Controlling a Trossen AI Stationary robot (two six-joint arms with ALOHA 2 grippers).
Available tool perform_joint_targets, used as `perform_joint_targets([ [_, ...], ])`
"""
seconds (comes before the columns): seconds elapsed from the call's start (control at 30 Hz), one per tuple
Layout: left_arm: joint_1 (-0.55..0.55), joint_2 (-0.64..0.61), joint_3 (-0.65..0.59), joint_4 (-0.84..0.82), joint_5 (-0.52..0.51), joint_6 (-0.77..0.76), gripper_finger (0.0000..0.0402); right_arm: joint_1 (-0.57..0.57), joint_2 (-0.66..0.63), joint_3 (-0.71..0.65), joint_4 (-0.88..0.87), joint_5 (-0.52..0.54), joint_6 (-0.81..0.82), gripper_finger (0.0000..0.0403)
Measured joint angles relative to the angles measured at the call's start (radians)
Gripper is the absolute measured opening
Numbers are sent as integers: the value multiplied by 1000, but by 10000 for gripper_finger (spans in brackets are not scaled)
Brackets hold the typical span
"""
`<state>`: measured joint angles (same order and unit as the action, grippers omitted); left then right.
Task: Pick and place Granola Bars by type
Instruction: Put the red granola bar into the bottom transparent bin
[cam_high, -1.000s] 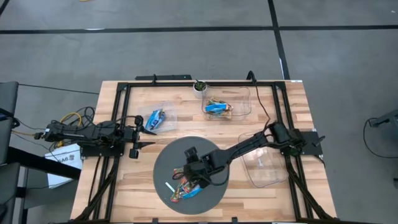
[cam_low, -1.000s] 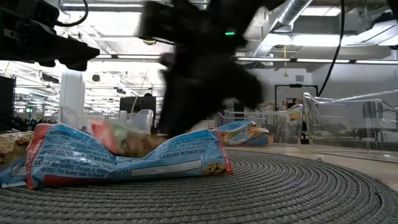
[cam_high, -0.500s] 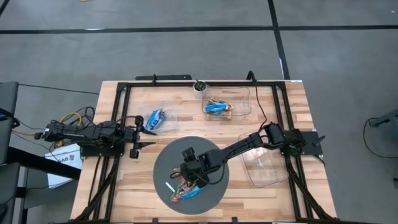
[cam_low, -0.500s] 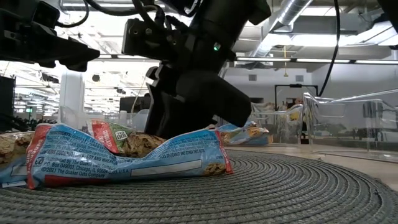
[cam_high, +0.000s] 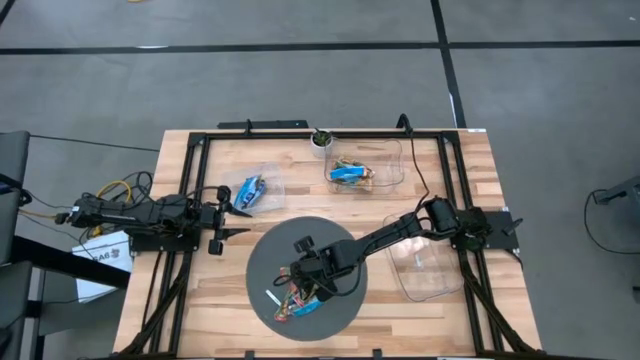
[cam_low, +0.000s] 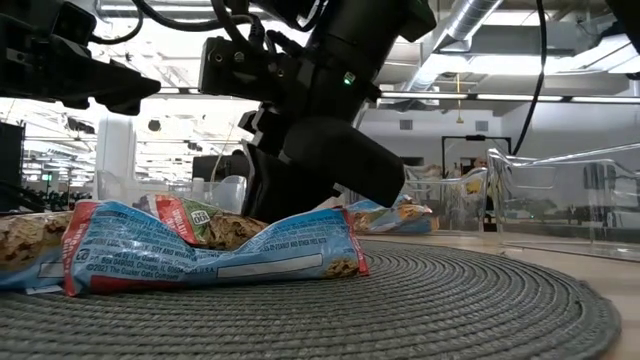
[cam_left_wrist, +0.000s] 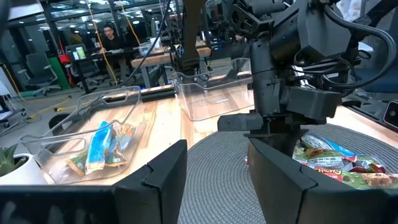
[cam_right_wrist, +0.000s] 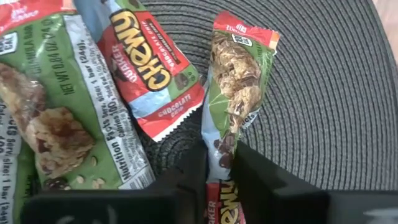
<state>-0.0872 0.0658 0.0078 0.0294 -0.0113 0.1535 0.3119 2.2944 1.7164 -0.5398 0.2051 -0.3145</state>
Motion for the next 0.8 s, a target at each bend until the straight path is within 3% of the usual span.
perform_joint_targets([
  [0.33, 0, 0, 0, 0, 0, 0, 163, 6, -46, -1, -26, 37, 0, 18],
  [0.6, 0, 0, 0, 0, 1, 0, 163, 29, -183, -2, -192, 136, 15, 22],
  [0.8, 0, 0, 0, 0, 2, 0, 163, 35, -301, -1, -346, 140, 114, 14],
])
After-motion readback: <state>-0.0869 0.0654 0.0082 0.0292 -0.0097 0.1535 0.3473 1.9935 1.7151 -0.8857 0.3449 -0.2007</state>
